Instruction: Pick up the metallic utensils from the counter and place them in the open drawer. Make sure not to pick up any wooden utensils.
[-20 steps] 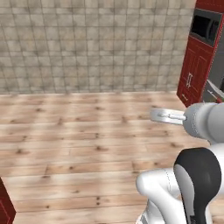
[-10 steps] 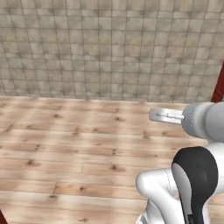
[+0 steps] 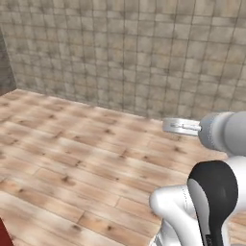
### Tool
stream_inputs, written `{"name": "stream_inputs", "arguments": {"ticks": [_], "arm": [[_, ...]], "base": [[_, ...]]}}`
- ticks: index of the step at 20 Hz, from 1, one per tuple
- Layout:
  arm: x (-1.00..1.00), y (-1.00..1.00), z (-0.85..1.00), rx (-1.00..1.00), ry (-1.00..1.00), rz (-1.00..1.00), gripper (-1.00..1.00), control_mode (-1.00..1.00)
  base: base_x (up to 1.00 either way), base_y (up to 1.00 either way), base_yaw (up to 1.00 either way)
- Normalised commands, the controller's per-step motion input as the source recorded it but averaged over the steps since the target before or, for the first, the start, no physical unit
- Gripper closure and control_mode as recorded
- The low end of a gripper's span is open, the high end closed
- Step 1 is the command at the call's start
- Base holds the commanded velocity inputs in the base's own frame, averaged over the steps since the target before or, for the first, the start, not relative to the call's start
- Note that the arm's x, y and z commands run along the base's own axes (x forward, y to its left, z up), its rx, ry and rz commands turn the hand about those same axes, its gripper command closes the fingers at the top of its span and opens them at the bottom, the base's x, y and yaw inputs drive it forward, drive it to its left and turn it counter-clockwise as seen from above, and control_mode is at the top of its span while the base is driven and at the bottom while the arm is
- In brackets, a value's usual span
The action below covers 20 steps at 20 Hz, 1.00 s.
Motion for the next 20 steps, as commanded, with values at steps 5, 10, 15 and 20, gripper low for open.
{"name": "stream_inputs", "arguments": {"ticks": [5, 10, 15, 20], "arm": [[0.0, 0.0, 0.0, 0.0, 0.0, 0.0, -1.0, 1.0], [0.0, 0.0, 0.0, 0.0, 0.0, 0.0, -1.0, 1.0], [0.0, 0.0, 0.0, 0.0, 0.0, 0.0, -1.0, 1.0], [0.0, 0.0, 0.0, 0.0, 0.0, 0.0, -1.0, 1.0]], "base": [[1.0, -0.24, 0.56], [1.0, -0.28, 0.56], [1.0, -0.31, 0.56], [1.0, -0.32, 0.56]]}}
